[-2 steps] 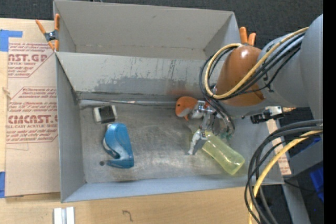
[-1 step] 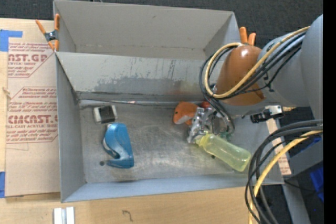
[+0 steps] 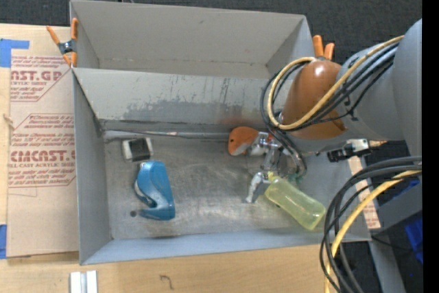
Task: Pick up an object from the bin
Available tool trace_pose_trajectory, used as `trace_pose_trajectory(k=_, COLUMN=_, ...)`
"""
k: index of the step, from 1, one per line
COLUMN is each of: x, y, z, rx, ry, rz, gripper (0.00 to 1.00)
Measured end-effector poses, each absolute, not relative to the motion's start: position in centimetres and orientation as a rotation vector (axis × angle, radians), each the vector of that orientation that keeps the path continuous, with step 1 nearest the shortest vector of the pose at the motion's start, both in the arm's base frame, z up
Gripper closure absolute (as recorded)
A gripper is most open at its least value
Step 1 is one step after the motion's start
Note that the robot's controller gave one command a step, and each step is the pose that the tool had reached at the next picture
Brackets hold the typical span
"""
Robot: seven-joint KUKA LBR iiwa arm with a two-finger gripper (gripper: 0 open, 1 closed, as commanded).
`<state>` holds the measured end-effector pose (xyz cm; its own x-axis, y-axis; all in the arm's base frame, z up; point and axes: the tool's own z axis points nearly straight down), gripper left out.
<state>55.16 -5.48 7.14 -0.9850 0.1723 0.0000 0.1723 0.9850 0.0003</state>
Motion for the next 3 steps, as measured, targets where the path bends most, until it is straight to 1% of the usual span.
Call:
trace_pose_trajectory(k=1, x=55.26, y=-5.43, z=7.38, rx=0.271, ry=3.130, rz=0.002, gripper=1.00)
trace_pose_trajectory(k=2, x=55.17, y=-5.48, z=7.14, rx=0.272, ry=3.129, rz=0.000, gripper=0.00)
trace_pose_trajectory(k=3, x=55.18, y=-5.48, z=7.15, rx=0.272, ry=3.129, rz=0.000, gripper=0.00)
